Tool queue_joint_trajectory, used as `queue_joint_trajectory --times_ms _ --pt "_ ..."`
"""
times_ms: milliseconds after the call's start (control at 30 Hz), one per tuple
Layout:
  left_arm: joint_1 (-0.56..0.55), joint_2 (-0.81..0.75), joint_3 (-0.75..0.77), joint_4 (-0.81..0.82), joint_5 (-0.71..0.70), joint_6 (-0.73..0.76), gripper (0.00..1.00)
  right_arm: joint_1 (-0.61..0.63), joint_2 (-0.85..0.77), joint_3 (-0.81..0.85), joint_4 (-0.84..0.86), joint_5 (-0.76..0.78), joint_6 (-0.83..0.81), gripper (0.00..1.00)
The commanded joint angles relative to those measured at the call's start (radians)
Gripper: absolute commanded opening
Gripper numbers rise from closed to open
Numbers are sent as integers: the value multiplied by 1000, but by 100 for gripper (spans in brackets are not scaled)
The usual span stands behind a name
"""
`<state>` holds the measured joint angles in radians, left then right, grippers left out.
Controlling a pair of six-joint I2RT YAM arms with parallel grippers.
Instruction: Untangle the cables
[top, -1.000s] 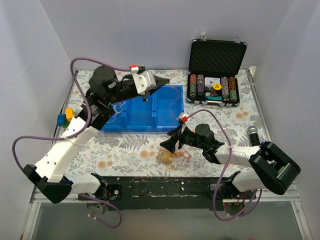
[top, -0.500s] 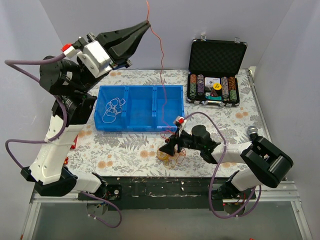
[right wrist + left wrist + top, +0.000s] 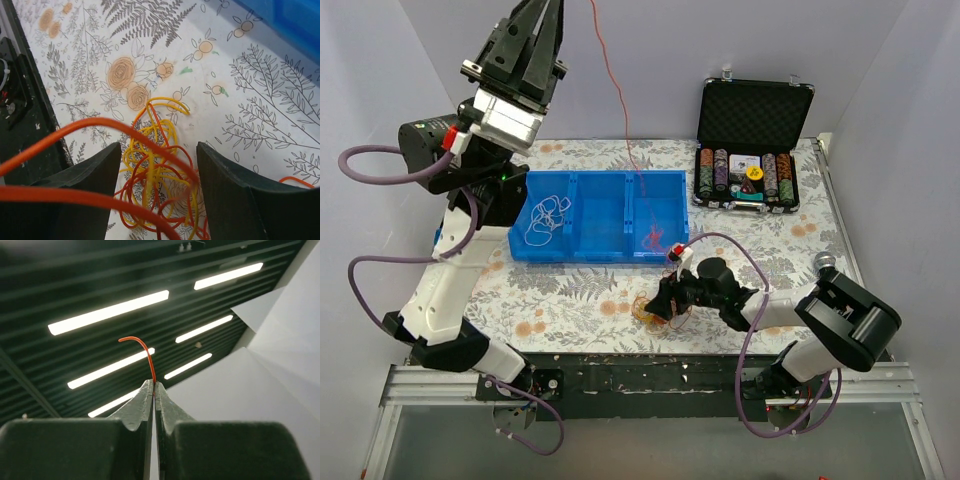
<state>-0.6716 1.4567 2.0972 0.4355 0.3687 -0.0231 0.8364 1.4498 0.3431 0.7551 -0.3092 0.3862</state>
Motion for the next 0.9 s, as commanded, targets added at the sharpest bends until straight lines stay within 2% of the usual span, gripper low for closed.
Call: queue_joint_trajectory --times_ms 0,100,367,467,533,600,767,867 --pt "-5 42 104 155 -17 208 0 10 21 51 -66 45 -10 69" --pt "-5 94 168 210 -19 325 0 12 20 59 -102 73 -7 68" --pt "-5 237 395 256 -2 491 0 13 24 94 -236 163 2 67" --pt "-5 194 307 261 -17 509 0 13 24 117 -289 202 3 64" --pt "-5 166 247 293 -22 534 0 15 26 137 -354 258 8 55" --pt "-5 177 265 287 -33 561 0 15 24 148 -408 304 16 47" --pt "-5 281 487 236 -8 685 0 15 3 146 -493 433 69 17" --pt "-5 220 405 262 7 750 0 12 -6 152 -537 481 92 1"
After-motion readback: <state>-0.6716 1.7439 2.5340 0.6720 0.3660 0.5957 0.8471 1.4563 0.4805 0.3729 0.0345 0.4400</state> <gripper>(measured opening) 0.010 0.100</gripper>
